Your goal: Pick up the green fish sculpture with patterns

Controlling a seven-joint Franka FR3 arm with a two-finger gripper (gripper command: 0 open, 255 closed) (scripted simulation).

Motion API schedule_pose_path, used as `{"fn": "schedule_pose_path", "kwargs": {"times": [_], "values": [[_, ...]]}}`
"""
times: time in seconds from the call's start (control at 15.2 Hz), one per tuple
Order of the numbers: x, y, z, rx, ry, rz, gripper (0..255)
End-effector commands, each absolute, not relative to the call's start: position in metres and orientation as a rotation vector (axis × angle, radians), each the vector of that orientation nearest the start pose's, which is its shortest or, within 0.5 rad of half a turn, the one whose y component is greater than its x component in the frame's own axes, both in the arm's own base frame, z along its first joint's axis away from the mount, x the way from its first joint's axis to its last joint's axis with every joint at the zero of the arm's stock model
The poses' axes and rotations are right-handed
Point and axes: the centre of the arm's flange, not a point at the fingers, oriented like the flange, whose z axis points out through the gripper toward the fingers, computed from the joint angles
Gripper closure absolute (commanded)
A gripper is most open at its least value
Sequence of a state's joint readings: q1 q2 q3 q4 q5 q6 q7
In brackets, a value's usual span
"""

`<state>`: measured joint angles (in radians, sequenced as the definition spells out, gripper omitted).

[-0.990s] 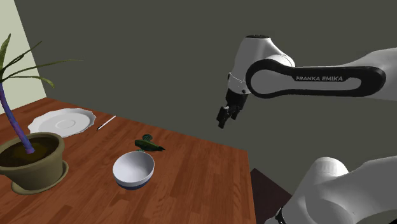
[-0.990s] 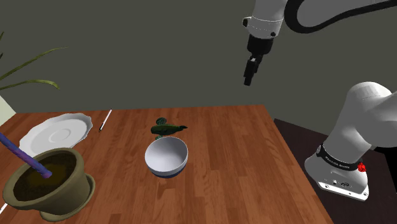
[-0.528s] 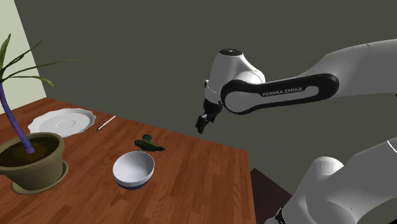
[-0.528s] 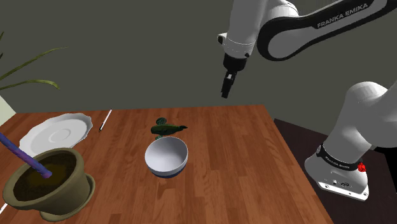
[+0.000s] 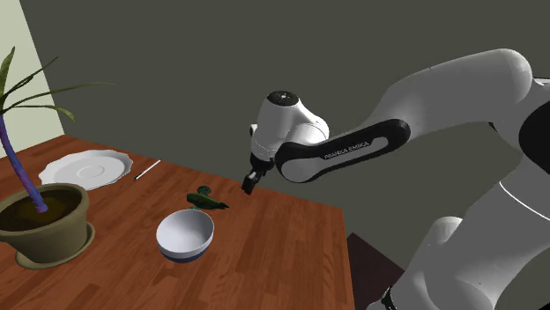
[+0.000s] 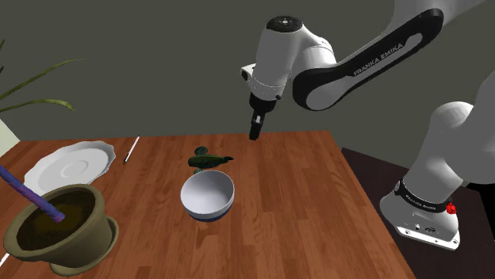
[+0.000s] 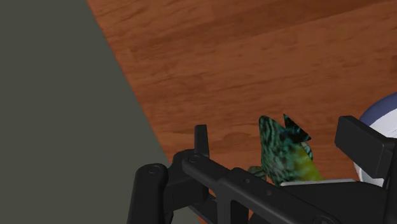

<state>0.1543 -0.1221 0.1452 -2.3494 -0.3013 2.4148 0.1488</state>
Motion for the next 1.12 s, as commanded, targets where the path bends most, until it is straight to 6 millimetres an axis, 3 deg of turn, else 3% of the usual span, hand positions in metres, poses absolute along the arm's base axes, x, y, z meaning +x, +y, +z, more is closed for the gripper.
{"fn": "schedule_pose_path", "kwargs": {"times": [0.0, 0.53, 1.06], "values": [[0.495, 0.163, 0.386, -3.249, -0.664, -0.426, 0], [0.541, 0.230, 0.329, -3.203, -0.946, -0.579, 0], [0.542, 0.231, 0.288, -3.202, -0.952, -0.582, 0]]}}
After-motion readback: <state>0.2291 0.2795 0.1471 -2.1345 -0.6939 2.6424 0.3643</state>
